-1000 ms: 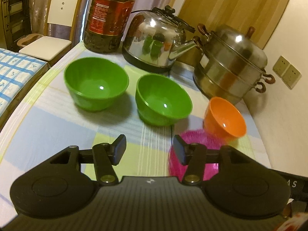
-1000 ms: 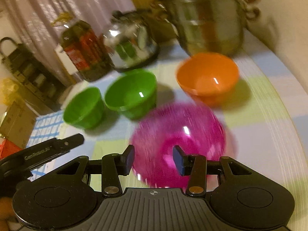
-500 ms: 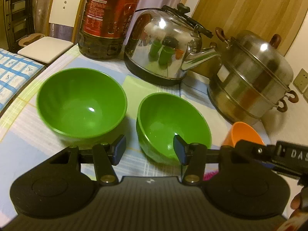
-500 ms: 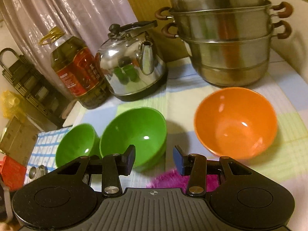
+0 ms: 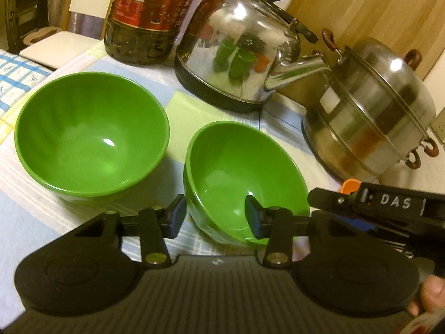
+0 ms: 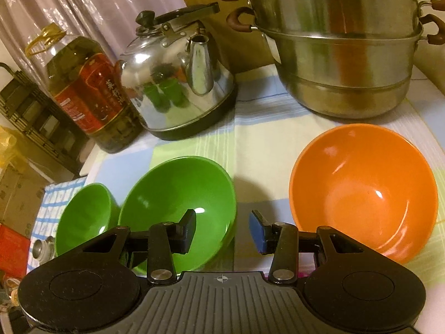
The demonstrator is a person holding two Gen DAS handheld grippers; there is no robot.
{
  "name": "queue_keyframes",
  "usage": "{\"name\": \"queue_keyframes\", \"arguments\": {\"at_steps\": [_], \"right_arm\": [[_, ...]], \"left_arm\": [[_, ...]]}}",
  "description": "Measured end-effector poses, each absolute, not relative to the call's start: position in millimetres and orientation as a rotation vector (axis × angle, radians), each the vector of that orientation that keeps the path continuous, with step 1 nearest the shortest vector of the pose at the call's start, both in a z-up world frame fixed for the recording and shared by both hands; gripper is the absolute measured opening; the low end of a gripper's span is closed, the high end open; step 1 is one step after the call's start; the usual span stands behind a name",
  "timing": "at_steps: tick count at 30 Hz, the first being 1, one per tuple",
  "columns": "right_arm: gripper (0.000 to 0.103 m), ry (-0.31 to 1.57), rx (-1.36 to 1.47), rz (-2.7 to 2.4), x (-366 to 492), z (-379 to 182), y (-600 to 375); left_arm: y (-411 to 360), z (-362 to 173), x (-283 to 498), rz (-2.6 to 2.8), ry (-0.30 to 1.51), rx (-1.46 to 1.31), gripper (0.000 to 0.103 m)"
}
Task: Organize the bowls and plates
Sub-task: 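Move both grippers toward the green bowl beside the kettle, then grasp the rim of the green bowl with both grippers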
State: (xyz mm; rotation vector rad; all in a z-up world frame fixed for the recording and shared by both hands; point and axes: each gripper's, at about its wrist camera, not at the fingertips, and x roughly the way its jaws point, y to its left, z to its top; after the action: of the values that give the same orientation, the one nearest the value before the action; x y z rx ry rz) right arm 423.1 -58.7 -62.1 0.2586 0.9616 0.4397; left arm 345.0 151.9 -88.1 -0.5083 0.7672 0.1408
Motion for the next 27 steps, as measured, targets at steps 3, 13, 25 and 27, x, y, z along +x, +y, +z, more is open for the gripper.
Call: {"name": "queue_keyframes", "arguments": {"at_steps": [3, 13, 25, 27], "right_arm": [[0.04, 0.969, 0.221, 0.431, 427, -68, -53], [0.028, 1.007, 0.167, 0.441, 433, -85, -34], [0.015, 1.012, 0.118, 0.427, 434, -92, -31], [0.014, 1.01, 0.113, 0.427, 433, -91, -30]], "left_arm": [[155, -92, 347, 0.146, 0.777, -0.51, 0.035], [165, -99, 353, 0.163, 0.787, -0.54, 0.02], [162, -100, 355, 0.157, 0.798, -0.497, 0.019], [161, -100, 355, 0.16, 0.803, -0.495, 0.019]]}}
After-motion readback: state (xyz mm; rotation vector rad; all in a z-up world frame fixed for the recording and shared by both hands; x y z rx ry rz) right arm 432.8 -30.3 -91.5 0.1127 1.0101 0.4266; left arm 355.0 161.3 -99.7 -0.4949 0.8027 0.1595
